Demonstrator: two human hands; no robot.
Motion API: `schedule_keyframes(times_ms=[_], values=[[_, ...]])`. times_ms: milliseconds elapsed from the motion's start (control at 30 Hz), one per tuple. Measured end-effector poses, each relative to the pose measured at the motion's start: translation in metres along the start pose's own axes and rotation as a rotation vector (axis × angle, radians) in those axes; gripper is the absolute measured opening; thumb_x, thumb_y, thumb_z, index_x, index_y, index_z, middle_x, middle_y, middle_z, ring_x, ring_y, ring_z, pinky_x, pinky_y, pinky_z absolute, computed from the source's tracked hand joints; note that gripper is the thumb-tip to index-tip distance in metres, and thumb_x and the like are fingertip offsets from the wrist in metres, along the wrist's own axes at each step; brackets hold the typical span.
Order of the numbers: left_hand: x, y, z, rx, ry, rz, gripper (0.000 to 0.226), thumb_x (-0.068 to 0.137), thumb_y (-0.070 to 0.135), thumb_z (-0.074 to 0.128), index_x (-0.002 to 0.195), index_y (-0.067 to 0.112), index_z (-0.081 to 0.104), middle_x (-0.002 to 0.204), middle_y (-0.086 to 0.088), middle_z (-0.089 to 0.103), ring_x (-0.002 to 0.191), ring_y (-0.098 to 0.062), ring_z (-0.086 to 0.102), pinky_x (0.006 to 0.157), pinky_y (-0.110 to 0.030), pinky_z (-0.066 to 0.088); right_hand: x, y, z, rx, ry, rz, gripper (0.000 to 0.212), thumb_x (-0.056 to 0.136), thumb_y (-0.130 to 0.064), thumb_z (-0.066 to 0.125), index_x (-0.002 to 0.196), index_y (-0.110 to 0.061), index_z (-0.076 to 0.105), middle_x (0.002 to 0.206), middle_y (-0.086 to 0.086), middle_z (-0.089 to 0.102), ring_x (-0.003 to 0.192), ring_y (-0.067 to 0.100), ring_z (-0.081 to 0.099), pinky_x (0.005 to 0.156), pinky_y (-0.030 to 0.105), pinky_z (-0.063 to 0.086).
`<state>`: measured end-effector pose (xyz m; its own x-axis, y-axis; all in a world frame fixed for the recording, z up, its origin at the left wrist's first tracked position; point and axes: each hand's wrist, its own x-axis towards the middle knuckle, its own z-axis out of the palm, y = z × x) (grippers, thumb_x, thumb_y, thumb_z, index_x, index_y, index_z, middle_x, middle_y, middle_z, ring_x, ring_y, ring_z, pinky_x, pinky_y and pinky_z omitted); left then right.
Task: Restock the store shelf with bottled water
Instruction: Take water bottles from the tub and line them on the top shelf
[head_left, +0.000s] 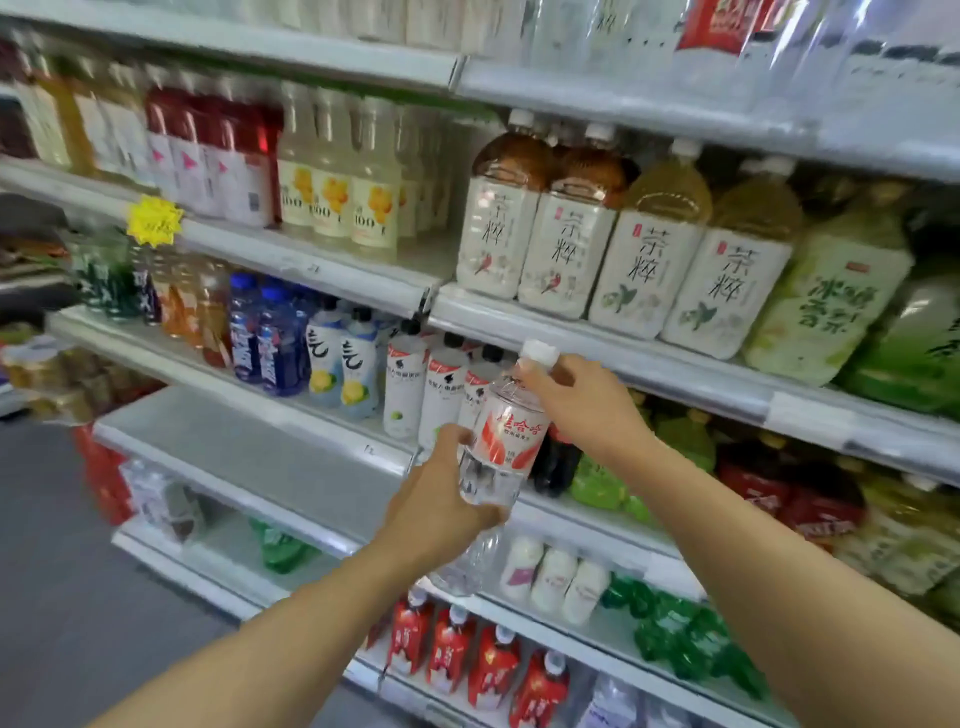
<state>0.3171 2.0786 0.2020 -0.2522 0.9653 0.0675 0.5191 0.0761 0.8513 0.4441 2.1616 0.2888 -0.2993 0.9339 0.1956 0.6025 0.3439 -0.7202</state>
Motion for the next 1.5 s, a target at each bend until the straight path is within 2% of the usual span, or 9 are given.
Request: schedule_keyframes(times_ms=[200,300,433,567,700,800,967,1133,1500], values=[[0.015,0.099,-0.012,-0.063,-0.031,0.171,0.068,0.064,0.034,0.079,0.113,0.039,0.033,0.099,0.013,0.064,0.095,-0.016,0.064,0.087,-0.043,0.051,-0.018,-0.027,-0.109,-0.096,0.177,-0.05,0.04,0.095,-0.044,0.048,0.12,-0.014,0.054,0.111,-0.001,0.058,0.095,0.014,0.053,0.07,0.025,0.041],[0.018,0.146,-0.01,-0.115,-0.066,0.22,0.069,0.067,0.028,0.08,0.116,0.037,0.033,0.098,0.006,0.065,0.084,-0.015,0.066,0.074,-0.03,0.055,-0.03,-0.03,-0.159,-0.143,0.29,-0.025,0.039,0.094,-0.036,0.054,0.126,-0.014,0.051,0.121,0.002,0.057,0.106,0.017,0.054,0.086,0.03,0.044],[0.018,0.202,-0.003,-0.142,-0.087,0.309,0.07,0.068,0.027,0.08,0.118,0.036,0.032,0.112,0.002,0.059,0.099,-0.02,0.061,0.088,-0.039,0.051,-0.045,-0.028,-0.218,-0.243,0.398,0.023,0.044,0.092,-0.029,0.059,0.131,-0.014,0.046,0.128,0.005,0.05,0.11,0.018,0.05,0.088,0.03,0.042],[0.021,0.248,0.008,-0.198,-0.135,0.383,0.063,0.07,0.023,0.081,0.114,0.034,0.037,0.111,0.007,0.06,0.097,-0.013,0.062,0.082,-0.033,0.049,-0.054,-0.02,-0.271,-0.291,0.497,0.062,0.049,0.091,-0.025,0.059,0.136,-0.013,0.041,0.136,0.008,0.044,0.122,0.023,0.045,0.096,0.033,0.039],[0.028,0.296,0.023,-0.22,-0.148,0.444,0.061,0.07,0.024,0.081,0.114,0.03,0.04,0.109,0.007,0.06,0.097,-0.014,0.06,0.089,-0.038,0.046,-0.054,-0.006,-0.316,-0.309,0.528,0.098,0.051,0.092,-0.025,0.058,0.138,-0.017,0.039,0.138,0.007,0.041,0.108,0.02,0.05,0.088,0.032,0.044],[0.039,0.334,0.035,-0.227,-0.171,0.485,0.066,0.071,0.027,0.08,0.123,0.028,0.039,0.114,0.007,0.061,0.101,-0.015,0.06,0.09,-0.035,0.046,-0.046,0.007,-0.344,-0.349,0.563,0.109,0.052,0.091,-0.026,0.058,0.138,-0.017,0.038,0.139,0.007,0.039,0.123,0.023,0.043,0.097,0.036,0.042],[0.058,0.405,0.056,-0.28,-0.186,0.551,0.062,0.076,0.018,0.077,0.121,0.028,0.034,0.11,-0.003,0.061,0.09,-0.016,0.062,0.057,-0.02,0.048,-0.029,0.031,-0.386,-0.434,0.562,0.123,0.058,0.09,-0.025,0.059,0.142,-0.015,0.033,0.143,0.007,0.036,0.131,0.025,0.034,0.106,0.038,0.033],[0.08,0.471,0.082,-0.327,-0.098,0.617,0.067,0.074,0.024,0.078,0.127,0.025,0.037,0.116,-0.004,0.06,0.104,-0.025,0.059,0.095,-0.047,0.047,-0.006,0.053,-0.422,-0.474,0.562,0.1,0.064,0.089,-0.026,0.062,0.143,-0.017,0.03,0.146,0.006,0.032,0.134,0.025,0.029,0.109,0.039,0.029],[0.154,0.555,0.146,-0.353,0.016,0.668,0.068,0.074,0.017,0.078,0.129,0.017,0.038,0.109,0.005,0.057,0.106,-0.019,0.055,0.097,-0.041,0.043,0.038,0.099,-0.457,-0.531,0.492,-0.035,0.056,0.093,-0.033,0.055,0.142,-0.018,0.031,0.143,0.003,0.031,0.133,0.02,0.028,0.108,0.033,0.027]])
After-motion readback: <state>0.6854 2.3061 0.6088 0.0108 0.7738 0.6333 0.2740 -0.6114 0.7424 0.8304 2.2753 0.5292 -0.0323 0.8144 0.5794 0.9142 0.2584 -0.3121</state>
